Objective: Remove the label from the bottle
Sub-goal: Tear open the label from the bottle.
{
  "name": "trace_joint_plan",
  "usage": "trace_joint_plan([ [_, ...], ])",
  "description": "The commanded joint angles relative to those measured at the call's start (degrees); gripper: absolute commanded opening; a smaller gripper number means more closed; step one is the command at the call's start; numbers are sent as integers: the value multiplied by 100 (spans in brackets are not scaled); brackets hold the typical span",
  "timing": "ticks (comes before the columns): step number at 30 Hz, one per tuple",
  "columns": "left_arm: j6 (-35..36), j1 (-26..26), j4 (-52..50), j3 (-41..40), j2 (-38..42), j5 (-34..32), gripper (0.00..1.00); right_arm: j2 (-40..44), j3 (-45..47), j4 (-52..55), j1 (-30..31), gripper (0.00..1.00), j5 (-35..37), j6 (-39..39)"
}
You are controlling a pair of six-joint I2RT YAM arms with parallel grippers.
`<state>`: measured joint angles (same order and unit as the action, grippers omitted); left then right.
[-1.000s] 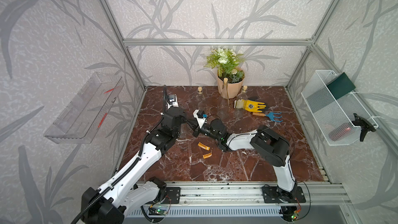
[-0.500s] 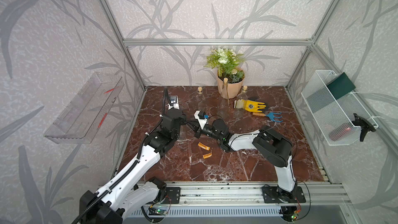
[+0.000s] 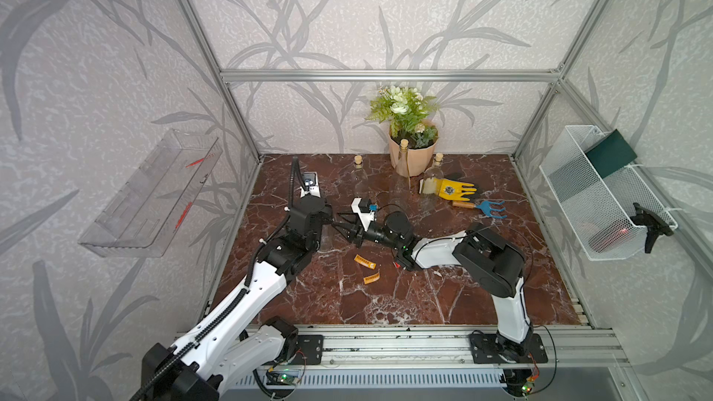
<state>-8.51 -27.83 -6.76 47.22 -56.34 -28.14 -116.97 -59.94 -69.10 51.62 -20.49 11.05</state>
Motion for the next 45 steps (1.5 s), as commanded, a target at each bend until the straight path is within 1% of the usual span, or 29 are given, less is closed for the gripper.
trace_joint_plan([
  [1,185,28,179,-69,149,-8,0,93,-156,-53,-8,49,-157,38],
  [4,206,30,225,-107,183,32,0,36,-249,15,-16,54,-157,54],
  [7,281,31,260,-150,214,106,0,-23,-343,75,-12,56,-209,74],
  [16,596,28,473,-357,369,552,0,-185,-491,128,-20,57,-407,162],
  [23,640,32,484,-387,370,614,0,-265,-507,153,-17,57,-508,213],
  [26,632,31,486,-389,384,607,0,-270,-500,143,-20,53,-528,214],
  [29,632,32,480,-391,395,587,0,-265,-479,125,-20,45,-535,231],
  [38,577,31,487,-404,430,549,0,-226,-434,83,-46,16,-359,302],
  [44,570,24,500,-411,430,526,0,-208,-415,22,-46,0,-402,329],
  [45,574,25,501,-410,430,518,0,-199,-421,26,-46,0,-403,334],
])
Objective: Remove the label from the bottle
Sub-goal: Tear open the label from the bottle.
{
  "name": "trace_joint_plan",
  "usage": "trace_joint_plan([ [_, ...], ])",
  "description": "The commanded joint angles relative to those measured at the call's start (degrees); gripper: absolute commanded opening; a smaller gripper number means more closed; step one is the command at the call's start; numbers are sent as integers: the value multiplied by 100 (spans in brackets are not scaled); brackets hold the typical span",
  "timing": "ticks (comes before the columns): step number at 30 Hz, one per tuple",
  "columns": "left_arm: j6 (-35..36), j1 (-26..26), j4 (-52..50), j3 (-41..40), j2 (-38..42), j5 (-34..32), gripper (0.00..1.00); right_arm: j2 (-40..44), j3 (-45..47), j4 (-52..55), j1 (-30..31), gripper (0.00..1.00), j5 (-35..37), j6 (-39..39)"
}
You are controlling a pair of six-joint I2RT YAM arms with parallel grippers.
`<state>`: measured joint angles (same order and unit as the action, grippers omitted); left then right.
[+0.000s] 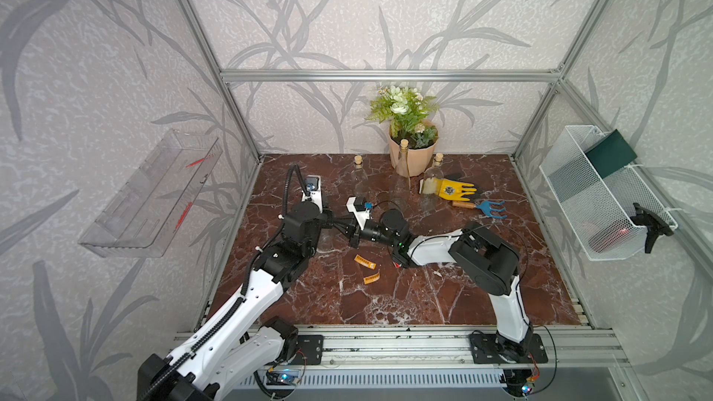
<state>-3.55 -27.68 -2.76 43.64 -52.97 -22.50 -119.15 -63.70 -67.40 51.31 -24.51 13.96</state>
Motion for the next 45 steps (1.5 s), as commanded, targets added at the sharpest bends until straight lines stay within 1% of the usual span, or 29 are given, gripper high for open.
trace_joint_plan([
  [1,75,15,101,-54,88,-48,0,16,-35,-164,-16,0,-10,47],
  [27,23,14,60,-49,111,-128,0,164,28,-192,-148,0,43,73],
  [45,-16,13,39,-70,110,-134,0,235,-32,-29,-210,0,69,11],
])
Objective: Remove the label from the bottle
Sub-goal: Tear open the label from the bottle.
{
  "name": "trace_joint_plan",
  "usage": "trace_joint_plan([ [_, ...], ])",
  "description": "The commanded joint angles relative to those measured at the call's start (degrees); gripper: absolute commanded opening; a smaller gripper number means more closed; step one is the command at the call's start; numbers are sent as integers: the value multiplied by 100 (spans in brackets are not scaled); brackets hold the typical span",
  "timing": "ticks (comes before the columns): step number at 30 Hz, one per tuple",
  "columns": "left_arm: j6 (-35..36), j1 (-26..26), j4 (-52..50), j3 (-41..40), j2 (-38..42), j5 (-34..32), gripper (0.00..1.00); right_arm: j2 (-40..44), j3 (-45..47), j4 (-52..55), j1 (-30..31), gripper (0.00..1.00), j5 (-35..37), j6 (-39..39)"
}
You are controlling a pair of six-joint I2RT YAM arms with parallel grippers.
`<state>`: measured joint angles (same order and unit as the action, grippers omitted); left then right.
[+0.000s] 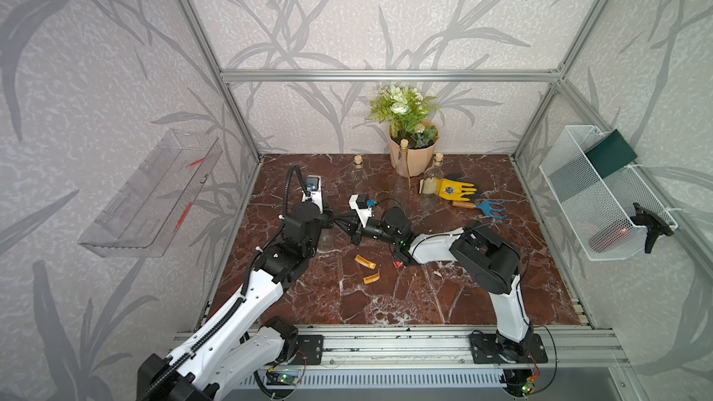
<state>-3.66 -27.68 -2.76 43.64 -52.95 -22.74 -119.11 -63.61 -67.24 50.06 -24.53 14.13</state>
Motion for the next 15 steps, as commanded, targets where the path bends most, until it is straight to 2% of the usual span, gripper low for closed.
trace_joint_plan([
  [1,-6,12,37,-72,107,-112,0,231,-52,-35,-86,0,72,-7],
  [15,4,17,56,-91,102,-117,0,296,-72,113,-133,0,193,-66],
])
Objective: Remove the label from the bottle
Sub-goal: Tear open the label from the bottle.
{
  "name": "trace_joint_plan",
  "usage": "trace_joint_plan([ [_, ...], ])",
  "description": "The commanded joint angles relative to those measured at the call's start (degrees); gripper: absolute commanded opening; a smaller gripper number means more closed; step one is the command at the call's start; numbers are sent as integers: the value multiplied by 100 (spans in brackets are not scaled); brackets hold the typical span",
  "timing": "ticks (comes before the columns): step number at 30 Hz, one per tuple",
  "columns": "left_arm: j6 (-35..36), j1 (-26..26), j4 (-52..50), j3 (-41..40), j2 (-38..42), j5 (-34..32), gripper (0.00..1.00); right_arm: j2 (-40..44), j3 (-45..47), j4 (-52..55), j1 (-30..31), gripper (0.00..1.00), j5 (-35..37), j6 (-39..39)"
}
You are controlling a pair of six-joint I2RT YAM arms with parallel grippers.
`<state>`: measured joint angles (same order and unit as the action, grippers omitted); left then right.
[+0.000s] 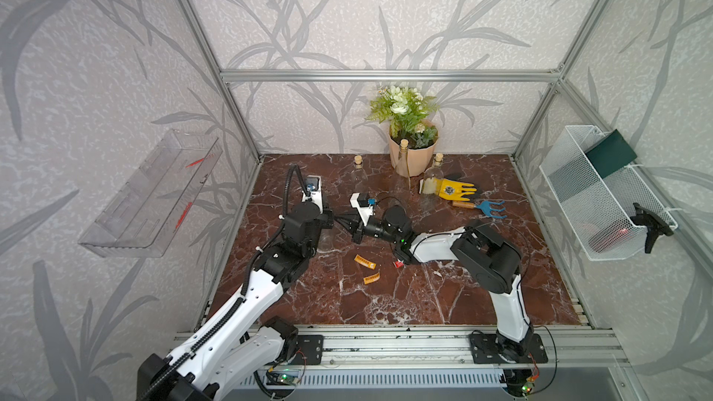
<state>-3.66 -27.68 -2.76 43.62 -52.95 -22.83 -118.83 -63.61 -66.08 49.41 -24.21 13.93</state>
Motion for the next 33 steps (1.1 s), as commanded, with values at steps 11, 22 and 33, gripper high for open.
trace_joint_plan([
  [11,-16,17,65,-97,109,-52,0,316,-67,155,-85,0,350,-37],
  [22,-29,16,57,-101,127,-24,0,386,-132,480,-115,0,530,-79],
  [33,-37,14,64,-118,136,-18,0,396,-217,631,-116,0,575,-118],
])
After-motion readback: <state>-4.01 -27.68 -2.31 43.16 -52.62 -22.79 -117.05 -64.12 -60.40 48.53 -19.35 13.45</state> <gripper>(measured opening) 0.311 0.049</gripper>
